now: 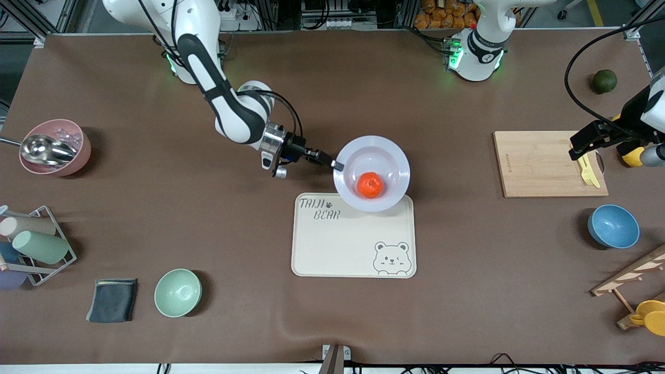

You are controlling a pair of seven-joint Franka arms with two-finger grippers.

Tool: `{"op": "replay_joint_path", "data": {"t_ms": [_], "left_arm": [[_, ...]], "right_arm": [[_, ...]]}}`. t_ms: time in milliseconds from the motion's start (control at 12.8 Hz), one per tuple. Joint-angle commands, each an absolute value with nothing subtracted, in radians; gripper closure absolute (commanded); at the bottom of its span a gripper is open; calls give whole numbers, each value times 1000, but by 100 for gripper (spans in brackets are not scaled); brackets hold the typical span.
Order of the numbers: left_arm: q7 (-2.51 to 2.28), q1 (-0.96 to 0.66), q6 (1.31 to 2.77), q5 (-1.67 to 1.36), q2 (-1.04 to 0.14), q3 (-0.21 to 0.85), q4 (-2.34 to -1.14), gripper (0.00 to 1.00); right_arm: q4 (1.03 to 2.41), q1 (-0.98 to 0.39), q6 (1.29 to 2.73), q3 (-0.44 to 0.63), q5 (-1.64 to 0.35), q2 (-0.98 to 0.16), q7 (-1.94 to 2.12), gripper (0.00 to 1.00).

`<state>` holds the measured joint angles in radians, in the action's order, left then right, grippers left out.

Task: Place orange and plate with both arms
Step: 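Slide the plate with the right gripper onto the bear tray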

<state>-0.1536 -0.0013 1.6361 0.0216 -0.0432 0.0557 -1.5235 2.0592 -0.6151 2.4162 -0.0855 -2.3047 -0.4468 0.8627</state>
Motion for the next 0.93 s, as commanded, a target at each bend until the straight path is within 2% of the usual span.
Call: {"op": "replay_joint_path", "data": {"t_ms": [0,311,857], "left_arm": [[-132,0,1646,15,-32,55,-1539,0],[-132,0,1647,15,-32,57,-1539,0],[-132,0,1646,12,-34,57,-1539,0]], "right_arm": [[1944,-566,2424,-97,-2270,-541,859,100],[1812,-526,2482,-95,-2225,-650,861,100],[1775,-495,2482,-86,-2157,-710,877,100]]}}
